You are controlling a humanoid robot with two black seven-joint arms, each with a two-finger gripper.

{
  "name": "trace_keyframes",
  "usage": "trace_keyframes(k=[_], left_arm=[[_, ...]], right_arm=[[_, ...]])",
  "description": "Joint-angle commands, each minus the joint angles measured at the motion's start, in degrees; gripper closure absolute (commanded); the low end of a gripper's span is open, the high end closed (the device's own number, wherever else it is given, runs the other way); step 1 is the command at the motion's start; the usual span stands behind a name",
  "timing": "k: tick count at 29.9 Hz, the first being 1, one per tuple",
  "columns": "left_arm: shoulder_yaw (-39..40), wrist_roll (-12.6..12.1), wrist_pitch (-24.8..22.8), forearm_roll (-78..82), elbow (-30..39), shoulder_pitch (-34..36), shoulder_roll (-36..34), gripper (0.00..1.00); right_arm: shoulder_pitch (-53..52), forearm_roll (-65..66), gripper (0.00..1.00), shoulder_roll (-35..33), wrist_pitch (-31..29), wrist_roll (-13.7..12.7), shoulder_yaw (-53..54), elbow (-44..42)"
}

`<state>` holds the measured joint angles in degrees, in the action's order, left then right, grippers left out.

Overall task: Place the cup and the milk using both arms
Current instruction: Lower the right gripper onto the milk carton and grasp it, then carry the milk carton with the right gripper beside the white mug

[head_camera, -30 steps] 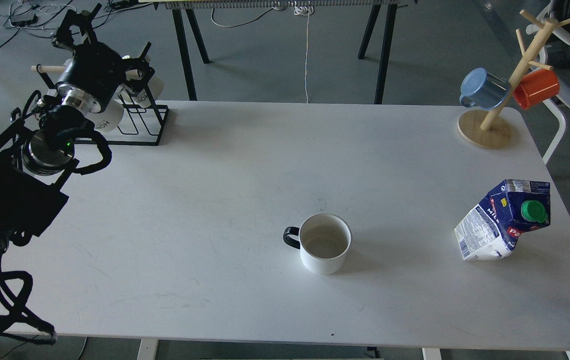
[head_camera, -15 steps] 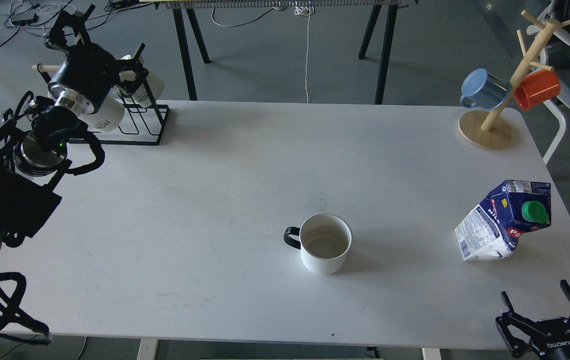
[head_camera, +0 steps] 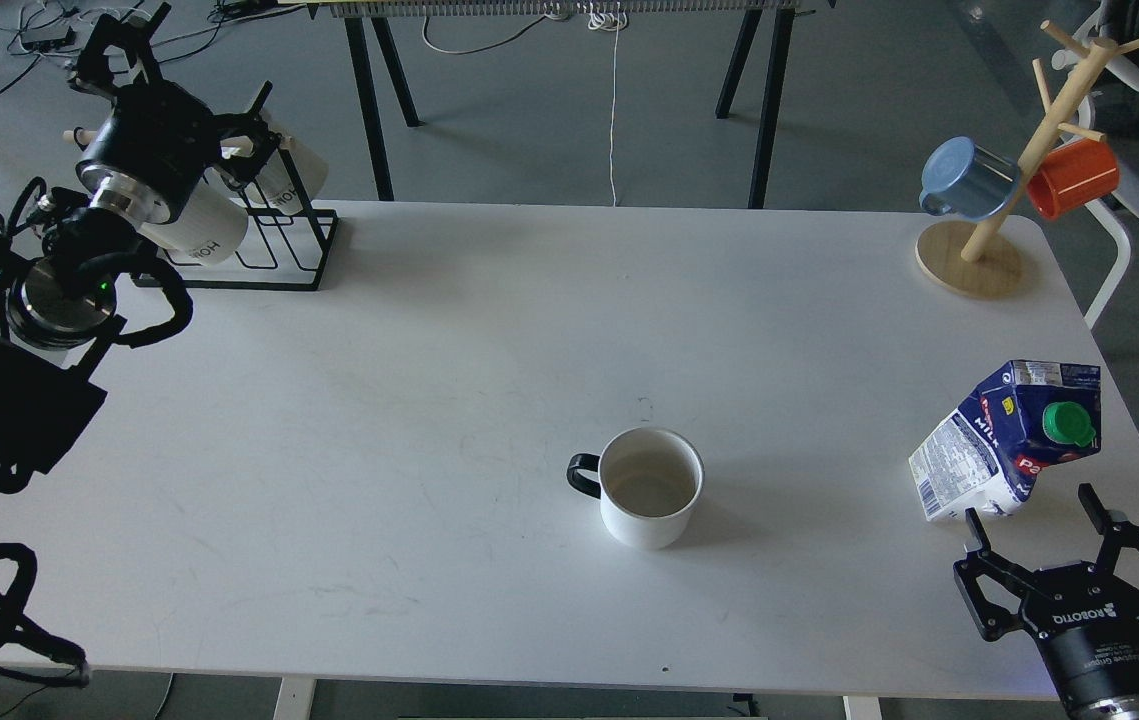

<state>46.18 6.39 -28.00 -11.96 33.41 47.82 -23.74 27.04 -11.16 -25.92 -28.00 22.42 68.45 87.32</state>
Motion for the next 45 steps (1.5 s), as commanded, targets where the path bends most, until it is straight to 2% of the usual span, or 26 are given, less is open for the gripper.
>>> trace_keyframes(k=[1, 8, 13, 21, 26, 30, 32, 36, 40, 45], left_arm=[[0.0, 0.0, 0.0, 0.0, 0.0, 0.1, -0.2, 0.01], [0.0, -0.1, 0.0, 0.0, 0.0, 0.2, -1.3, 0.01], [-0.4, -0.1, 0.0, 0.0, 0.0, 0.2, -2.0, 0.01], [-0.7, -0.7, 0.0, 0.0, 0.1, 0.3, -3.1, 0.01], [-0.7, -0.8, 0.0, 0.0, 0.1, 0.3, -3.5, 0.01], [-0.7, -0.8, 0.0, 0.0, 0.1, 0.3, -3.5, 0.01], [-0.7, -0.8, 0.0, 0.1, 0.1, 0.3, -3.4, 0.01], [-0.9, -0.8, 0.0, 0.1, 0.1, 0.5, -3.3, 0.01], [-0.9, -0.8, 0.0, 0.2, 0.1, 0.5, -3.3, 0.01], [-0.9, -0.9, 0.0, 0.3, 0.0, 0.5, -3.3, 0.01]], right_arm=[[-1.7, 0.0, 0.1, 2.9, 0.0, 0.0, 0.0, -2.3], [-5.5, 0.0, 0.18, 5.9, 0.0, 0.0, 0.1, -7.9], [-8.2, 0.0, 0.18, 9.7, 0.0, 0.0, 0.1, -9.6], [-11.4, 0.0, 0.22, 10.3, 0.0, 0.0, 0.0, -11.2], [-11.7, -0.2, 0.41, 10.2, 0.0, -0.2, 0.0, -11.0], [-11.6, -0.3, 0.7, 10.3, 0.0, -0.3, -0.1, -10.9], [-11.6, -0.3, 0.78, 10.3, 0.0, -0.3, -0.3, -10.7], [-11.5, -0.4, 0.79, 10.3, 0.0, -0.2, -1.4, -9.7], [-11.1, -0.4, 0.79, 10.7, 0.0, -0.2, -2.9, -5.1], [-12.4, 0.2, 0.79, 14.0, 0.0, -0.2, -8.1, -2.9]])
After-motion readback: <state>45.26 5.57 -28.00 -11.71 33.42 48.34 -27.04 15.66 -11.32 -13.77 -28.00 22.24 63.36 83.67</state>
